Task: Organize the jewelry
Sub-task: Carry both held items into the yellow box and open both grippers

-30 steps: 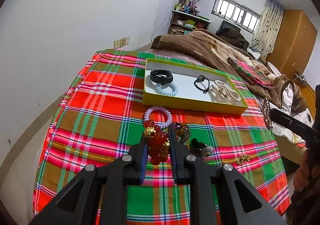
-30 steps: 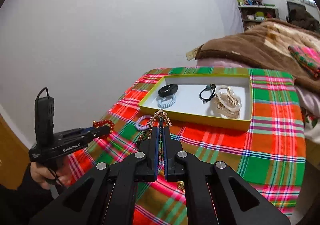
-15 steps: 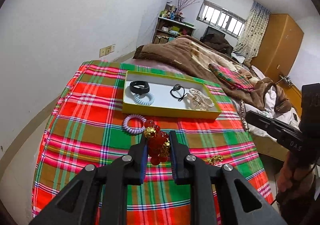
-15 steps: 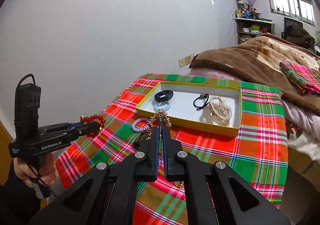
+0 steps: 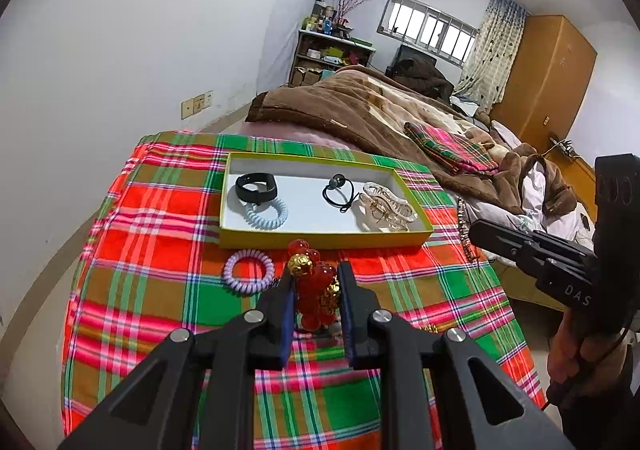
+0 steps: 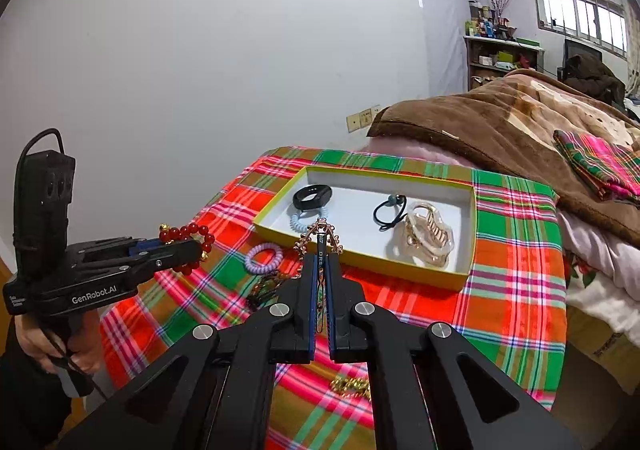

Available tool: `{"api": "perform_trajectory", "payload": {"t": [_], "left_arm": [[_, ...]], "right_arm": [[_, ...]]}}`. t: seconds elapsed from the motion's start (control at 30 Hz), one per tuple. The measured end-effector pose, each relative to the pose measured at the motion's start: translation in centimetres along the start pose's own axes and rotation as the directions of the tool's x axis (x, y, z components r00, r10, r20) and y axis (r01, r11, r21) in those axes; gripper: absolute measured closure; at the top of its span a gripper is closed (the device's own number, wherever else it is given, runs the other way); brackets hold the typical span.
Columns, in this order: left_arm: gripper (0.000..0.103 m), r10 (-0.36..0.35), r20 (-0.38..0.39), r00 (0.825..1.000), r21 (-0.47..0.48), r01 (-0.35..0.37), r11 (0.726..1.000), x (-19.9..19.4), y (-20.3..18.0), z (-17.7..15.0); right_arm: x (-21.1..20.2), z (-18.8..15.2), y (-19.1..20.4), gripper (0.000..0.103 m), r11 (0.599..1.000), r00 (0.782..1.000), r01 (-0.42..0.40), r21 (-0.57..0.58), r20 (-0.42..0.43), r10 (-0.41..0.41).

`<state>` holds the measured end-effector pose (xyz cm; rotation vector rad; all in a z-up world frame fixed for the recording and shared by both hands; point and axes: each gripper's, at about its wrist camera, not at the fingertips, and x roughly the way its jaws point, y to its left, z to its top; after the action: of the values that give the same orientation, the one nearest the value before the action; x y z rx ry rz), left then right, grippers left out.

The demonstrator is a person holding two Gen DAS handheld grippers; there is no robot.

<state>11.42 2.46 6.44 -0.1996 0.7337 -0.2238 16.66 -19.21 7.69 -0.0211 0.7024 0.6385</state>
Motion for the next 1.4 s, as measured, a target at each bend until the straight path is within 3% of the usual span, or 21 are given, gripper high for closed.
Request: {"api": "perform_trajectory", "payload": {"t": [0.63,1.03,1.4], "left_arm": [[0.083,-0.033,-0.061,0.998,0.037,0.035,0.999,7.3,2.0,4.6],[0.083,-0.002,-0.108,0.994,0.011,0.004,1.0,11.1,4.7,5.0],[0.083,0.014,-0.155,0.988,0.018,-0.011,1.0,13.2,5.4,4.2]], "right_arm": [[8.0,3.3,-2.2,0.1,0.999,0.996,0.044,-0.024,-0.079,-0.046],[14.5,3.1,-3.6,0.1,0.998,0.98,0.058,-0.023,-0.187,-0.062],[16.7,2.2,-4.5,0.099,0.998,0.967,0.068,-0.014,-0.244,-0.069]]}}
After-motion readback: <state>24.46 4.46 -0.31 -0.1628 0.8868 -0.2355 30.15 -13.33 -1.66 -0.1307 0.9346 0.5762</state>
